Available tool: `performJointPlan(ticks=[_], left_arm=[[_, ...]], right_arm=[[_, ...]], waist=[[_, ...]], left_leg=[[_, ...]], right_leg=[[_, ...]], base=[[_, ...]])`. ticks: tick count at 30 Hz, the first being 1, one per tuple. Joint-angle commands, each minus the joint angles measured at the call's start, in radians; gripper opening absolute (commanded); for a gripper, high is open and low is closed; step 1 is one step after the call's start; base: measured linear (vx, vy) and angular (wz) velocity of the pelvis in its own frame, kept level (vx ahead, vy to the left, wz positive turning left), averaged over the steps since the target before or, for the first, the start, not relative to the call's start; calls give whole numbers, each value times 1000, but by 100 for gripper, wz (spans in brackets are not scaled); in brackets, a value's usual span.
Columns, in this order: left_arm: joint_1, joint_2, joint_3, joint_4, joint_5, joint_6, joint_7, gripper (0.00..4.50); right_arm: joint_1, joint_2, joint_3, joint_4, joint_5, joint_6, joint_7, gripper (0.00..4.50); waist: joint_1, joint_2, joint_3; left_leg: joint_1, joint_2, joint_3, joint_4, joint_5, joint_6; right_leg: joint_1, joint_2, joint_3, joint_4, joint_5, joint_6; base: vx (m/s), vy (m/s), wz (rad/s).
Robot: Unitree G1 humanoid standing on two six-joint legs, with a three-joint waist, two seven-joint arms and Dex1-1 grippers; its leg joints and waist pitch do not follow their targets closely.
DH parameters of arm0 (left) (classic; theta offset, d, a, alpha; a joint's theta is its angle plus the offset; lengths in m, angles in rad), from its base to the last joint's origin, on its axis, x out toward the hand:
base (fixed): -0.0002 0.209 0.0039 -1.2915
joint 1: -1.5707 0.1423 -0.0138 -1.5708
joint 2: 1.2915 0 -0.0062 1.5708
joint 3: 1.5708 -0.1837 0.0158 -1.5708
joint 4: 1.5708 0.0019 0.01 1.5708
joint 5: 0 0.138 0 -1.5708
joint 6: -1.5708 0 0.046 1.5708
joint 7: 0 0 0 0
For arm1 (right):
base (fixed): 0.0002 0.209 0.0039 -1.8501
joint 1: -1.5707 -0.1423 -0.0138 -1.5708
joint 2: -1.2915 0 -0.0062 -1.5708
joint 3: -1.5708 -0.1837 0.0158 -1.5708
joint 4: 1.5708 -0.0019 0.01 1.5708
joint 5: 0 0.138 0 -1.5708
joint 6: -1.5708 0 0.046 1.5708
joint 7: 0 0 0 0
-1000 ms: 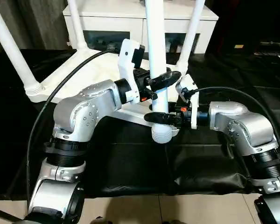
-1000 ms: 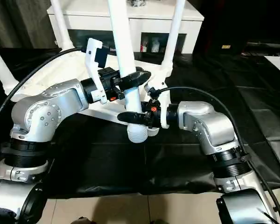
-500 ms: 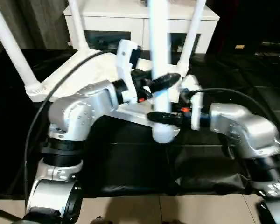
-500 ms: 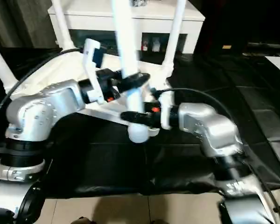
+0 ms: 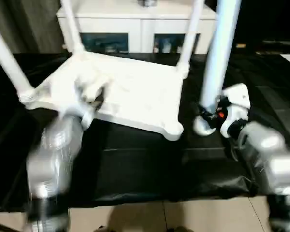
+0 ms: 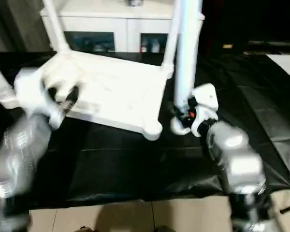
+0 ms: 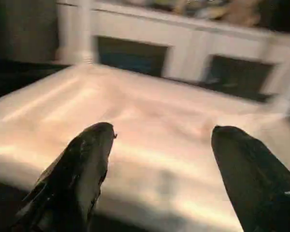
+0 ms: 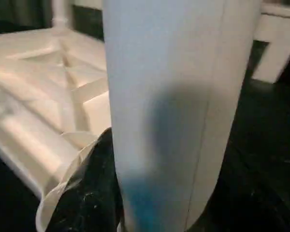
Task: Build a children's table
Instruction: Insert table leg to table base
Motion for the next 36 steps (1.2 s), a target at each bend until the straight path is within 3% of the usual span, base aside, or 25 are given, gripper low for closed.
performJointPlan(ticks=[1,3,5,7,8,9,11,12,13,14,15,16,17,18,19,24,26,29,30,31,32,33,34,35,36], left_arm=[[17,0,-51,-5,66,-21,57,374],[17,-2,-76,21,112,-53,89,374],[8,-17,-87,34,137,-79,111,374],[-7,-25,-98,42,161,-97,125,374],[-9,-33,-96,45,170,-108,130,374],[-9,-33,-96,45,170,-108,130,374],[-3,-46,-91,46,189,-129,148,374],[0,-50,-89,44,185,-141,153,374],[3,-38,-96,45,204,-141,163,374],[5,-32,-99,50,216,-162,165,374],[7,-25,-101,53,213,-172,150,374],[8,-25,-102,55,208,-178,140,374],[12,-27,-102,59,192,-203,108,374],[17,-25,-111,60,200,-223,97,374],[17,-24,-114,62,199,-227,90,374],[18,-29,-121,60,201,-238,87,374],[18,-27,-122,61,197,-246,82,374],[22,-31,-117,66,194,-262,69,374],[22,-32,-116,66,193,-261,67,374],[23,-32,-116,66,192,-260,64,374],[25,-32,-118,65,194,-260,62,374],[25,-32,-118,65,194,-260,61,374],[27,-32,-121,65,196,-263,59,374],[29,-32,-124,66,197,-266,57,374],[29,-32,-125,66,197,-267,57,374]], right_arm=[[21,38,-24,-17,13,-3,-55,184],[26,93,-43,-18,29,-20,-91,184],[32,111,-21,-6,13,-48,-100,184],[35,129,-5,1,19,-61,-88,184],[37,133,2,1,16,-70,-88,184],[37,133,2,1,16,-70,-88,184],[46,136,33,-18,9,-82,-76,184],[48,144,32,-26,13,-76,-77,184],[50,148,31,-33,14,-73,-77,184],[51,152,30,-38,17,-73,-77,184],[53,155,28,-40,22,-71,-78,184],[54,155,28,-40,22,-72,-77,184],[56,155,30,-36,24,-77,-76,184],[58,153,33,-30,23,-83,-74,184],[57,153,34,-28,25,-82,-72,184],[59,155,45,-35,42,-77,-55,184],[59,155,48,-35,39,-77,-51,184],[55,153,52,-33,39,-77,-39,184],[54,152,53,-31,39,-79,-38,184],[53,151,54,-30,40,-80,-36,184],[49,150,54,-26,41,-80,-34,184],[48,149,54,-26,41,-80,-34,184],[46,147,56,-23,41,-79,-32,184],[44,144,59,-20,41,-81,-29,184],[44,143,59,-20,41,-82,-28,184]], waist=[[-7,0,-63],[-9,5,-63],[-24,21,-65],[-33,44,-61],[-43,57,-57],[-47,50,-58],[-44,36,-57],[-38,2,-51],[-14,-47,-70],[5,-45,-81],[28,-33,-70],[28,-16,-69],[22,-12,-67],[13,5,-72],[16,13,-69],[8,38,-60],[-3,39,-45],[-37,45,-16],[-34,61,-16],[-11,63,-10],[-28,35,-18],[-34,1,-15],[-24,16,-10],[20,-18,-40],[38,-25,-45]], left_leg=[[17,-9,5,-83,-380,-13],[20,-6,-1,-87,-394,-22],[35,24,-35,-108,-421,-61],[54,108,-82,-158,-407,-17],[57,186,-102,-200,-416,25],[61,192,-101,-200,-406,54],[53,149,-52,-180,-416,134],[44,14,35,-76,-477,128],[10,-90,51,105,-339,138],[-25,-80,26,100,-243,140],[-42,-56,-5,50,-127,122],[-32,-31,-27,-6,-122,107],[-22,-24,-35,-20,-129,118],[-29,-23,-52,-30,-124,121],[6,-19,-44,-28,-166,119],[36,29,-51,-63,-253,107],[45,30,-51,-71,-364,83],[138,26,-57,-71,-702,32],[88,106,-100,-165,-856,39],[84,131,-85,-232,-989,40],[175,101,-69,-191,-960,67],[165,45,-55,-140,-891,59],[128,-11,-27,-87,-758,33],[53,-54,-14,35,-336,109],[17,-55,-28,67,-229,143]], right_leg=[[32,0,3,-100,-497,-31],[29,5,0,-102,-493,-26],[37,38,-27,-95,-340,-65],[37,38,-51,-51,-170,-167],[29,22,-66,26,-88,-203],[26,16,-66,37,-81,-213],[37,-5,-57,27,-76,-266],[26,2,-48,-68,-236,-315],[51,-44,-22,-134,-573,-219],[94,-77,16,-128,-617,-179],[94,-103,52,-120,-652,-32],[91,-89,30,-108,-581,52],[70,-65,10,-109,-533,84],[84,-42,-19,-102,-443,102],[60,-32,-33,-127,-470,93],[73,-36,-62,-145,-452,-20],[73,-39,-68,-150,-515,-34],[57,-16,-141,-198,-752,26],[145,-13,-117,-33,-540,3],[139,0,-75,99,-307,-50],[80,-21,-31,57,-315,-88],[87,-36,-7,-16,-497,-85],[108,-76,3,-88,-733,-92],[185,-144,95,-143,-954,-45],[209,-155,122,-138,-939,-64]], base=[[0,0,0],[0,0,0],[0,0,0],[3,-35,4],[5,-70,7],[15,-126,3],[30,-195,3],[22,-154,5],[12,-128,-2],[12,-128,-2],[-8,-157,-6],[-32,-136,-4],[-32,-136,-4],[-27,-119,-4],[-20,-95,4],[-4,-29,3],[0,0,0],[0,0,0],[0,0,0],[0,0,0],[0,0,0],[135,-68,-1],[142,-83,-10],[142,-83,-10],[139,-49,10]])
